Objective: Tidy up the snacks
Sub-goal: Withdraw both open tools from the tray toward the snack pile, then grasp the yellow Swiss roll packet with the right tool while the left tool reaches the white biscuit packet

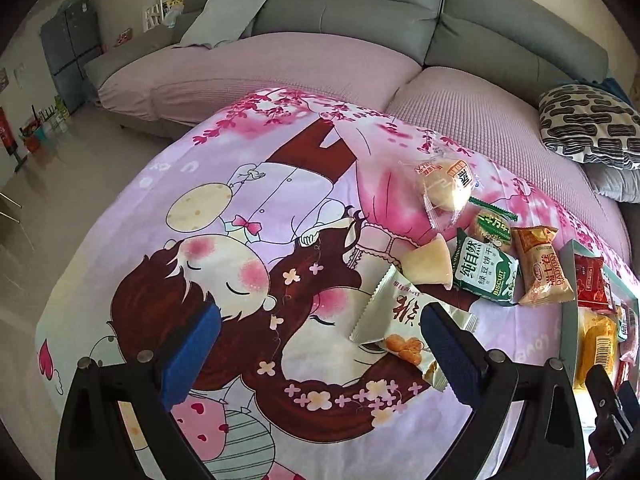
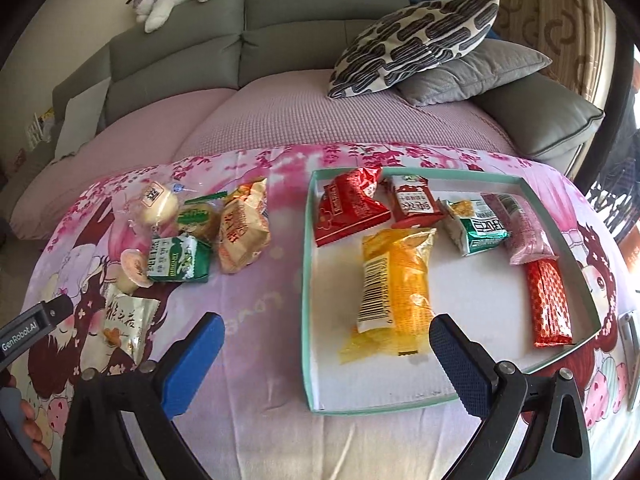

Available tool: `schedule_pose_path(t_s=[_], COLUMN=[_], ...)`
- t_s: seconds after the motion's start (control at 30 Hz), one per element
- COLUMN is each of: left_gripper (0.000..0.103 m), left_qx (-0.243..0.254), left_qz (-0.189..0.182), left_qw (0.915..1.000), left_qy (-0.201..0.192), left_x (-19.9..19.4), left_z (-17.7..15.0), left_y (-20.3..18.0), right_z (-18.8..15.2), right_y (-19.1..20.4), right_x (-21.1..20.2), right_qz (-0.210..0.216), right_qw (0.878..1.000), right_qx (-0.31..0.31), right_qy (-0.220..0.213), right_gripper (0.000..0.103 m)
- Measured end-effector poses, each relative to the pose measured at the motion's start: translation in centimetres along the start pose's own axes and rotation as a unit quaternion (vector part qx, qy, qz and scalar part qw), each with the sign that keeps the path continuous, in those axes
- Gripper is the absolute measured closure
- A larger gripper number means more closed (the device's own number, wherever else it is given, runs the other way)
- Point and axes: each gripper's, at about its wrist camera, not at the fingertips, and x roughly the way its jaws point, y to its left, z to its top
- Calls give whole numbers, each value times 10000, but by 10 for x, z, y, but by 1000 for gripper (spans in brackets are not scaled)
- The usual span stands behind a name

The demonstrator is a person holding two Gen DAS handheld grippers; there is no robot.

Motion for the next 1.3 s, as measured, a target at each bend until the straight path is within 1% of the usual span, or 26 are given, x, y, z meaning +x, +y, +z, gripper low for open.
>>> schedule_pose_path(t_s=[0.23, 0.47, 0.67, 0.87, 0.97, 1.1, 1.3], left_gripper=[3, 3, 3, 3, 3, 3, 3], left_qx=[54, 394, 783, 925, 1015, 926, 669], left_qz=[-158, -255, -479, -362, -294, -328, -236], left_qw=[9996, 9979, 9942, 9927, 9923, 9927, 9950], left_qy=[214, 449, 553, 688, 648, 701, 699], left_x=[16, 40, 47, 62, 63, 64, 62], left_z=[-4, -11, -17, -21, -21, -19, -15], left_y=[-8, -25, -45, -54, -54, -47, -29], right_z=[-5, -7, -7, -7, -6, -6, -6], right_y=[21, 25, 24, 22, 21, 21, 20], right_x=[14, 22, 26, 28, 29, 29, 31], right_qz=[34, -97, -138, -152, -159, -167, -204], right_qw=[9998, 9996, 9995, 9994, 9993, 9993, 9992], right_qx=[-169, -195, -180, -175, -167, -174, -206], right_qy=[77, 169, 230, 268, 288, 296, 287], right_gripper=[0, 0, 0, 0, 0, 0, 0])
